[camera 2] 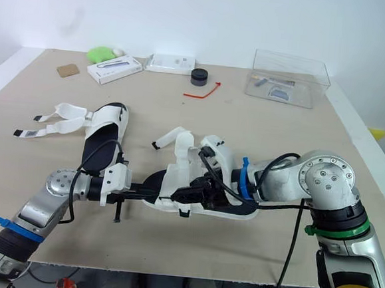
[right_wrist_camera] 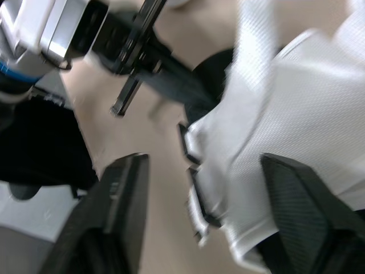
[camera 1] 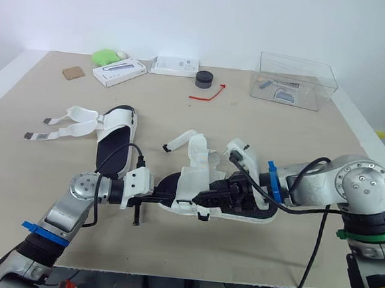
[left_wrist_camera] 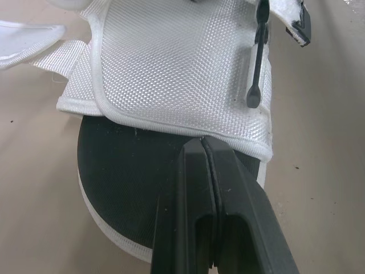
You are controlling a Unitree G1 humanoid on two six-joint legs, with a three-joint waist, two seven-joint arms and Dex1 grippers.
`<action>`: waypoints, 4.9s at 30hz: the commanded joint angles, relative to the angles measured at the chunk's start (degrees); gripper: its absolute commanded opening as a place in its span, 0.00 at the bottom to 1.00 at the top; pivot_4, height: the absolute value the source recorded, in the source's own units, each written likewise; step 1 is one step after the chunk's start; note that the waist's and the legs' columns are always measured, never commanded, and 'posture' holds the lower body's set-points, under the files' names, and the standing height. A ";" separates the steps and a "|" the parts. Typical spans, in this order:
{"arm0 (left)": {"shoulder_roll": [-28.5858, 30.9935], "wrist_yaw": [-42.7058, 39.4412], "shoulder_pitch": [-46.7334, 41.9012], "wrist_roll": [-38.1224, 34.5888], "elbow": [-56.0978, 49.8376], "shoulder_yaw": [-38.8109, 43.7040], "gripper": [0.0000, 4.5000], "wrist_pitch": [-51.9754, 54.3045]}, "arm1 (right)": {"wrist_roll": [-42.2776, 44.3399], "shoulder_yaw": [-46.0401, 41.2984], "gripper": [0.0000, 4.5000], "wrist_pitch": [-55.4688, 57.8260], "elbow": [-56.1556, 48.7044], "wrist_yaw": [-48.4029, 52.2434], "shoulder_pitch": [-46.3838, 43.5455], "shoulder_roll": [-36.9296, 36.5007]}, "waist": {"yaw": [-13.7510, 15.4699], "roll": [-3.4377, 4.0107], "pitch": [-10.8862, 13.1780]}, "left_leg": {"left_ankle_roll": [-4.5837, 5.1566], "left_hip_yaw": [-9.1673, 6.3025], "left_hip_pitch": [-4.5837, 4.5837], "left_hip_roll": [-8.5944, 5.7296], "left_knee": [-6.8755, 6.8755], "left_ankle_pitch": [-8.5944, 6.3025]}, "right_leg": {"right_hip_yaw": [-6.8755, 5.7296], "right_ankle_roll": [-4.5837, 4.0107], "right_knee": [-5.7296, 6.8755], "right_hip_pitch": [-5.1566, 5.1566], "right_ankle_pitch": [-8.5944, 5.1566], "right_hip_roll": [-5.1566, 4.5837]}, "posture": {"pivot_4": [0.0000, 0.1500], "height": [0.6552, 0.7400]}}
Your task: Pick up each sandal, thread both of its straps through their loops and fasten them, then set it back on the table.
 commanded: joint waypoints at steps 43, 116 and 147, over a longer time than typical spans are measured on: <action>1.09 -0.37 0.11 2.82 2.45 -1.62 0.00 0.61 | 5.78 0.78 0.66 -6.06 -8.05 1.96 3.10 -6.97 | 0.02 -0.01 0.00 | 0.01 -0.02 -0.03 0.01 -0.01 0.00 | -0.03 0.01 -0.03 -0.01 -0.02 -0.08 | 1.00 1.00; -0.76 5.50 -3.16 6.72 9.31 -0.17 0.00 -1.50 | -22.35 -5.77 0.01 10.95 -17.09 36.89 17.35 0.36 | 0.03 0.04 -0.24 | 0.25 -0.04 0.14 0.03 0.05 0.31 | -0.04 -0.11 0.01 0.08 0.37 0.24 | 1.00 1.00; -1.22 5.43 -3.70 7.52 11.30 -0.97 0.00 -2.86 | -94.82 5.17 0.99 -112.65 -6.95 68.56 25.71 -6.24 | 0.07 0.03 -0.23 | 0.18 0.18 0.70 0.03 -0.09 0.34 | -0.03 -0.29 0.00 0.33 0.17 0.32 | 1.00 1.00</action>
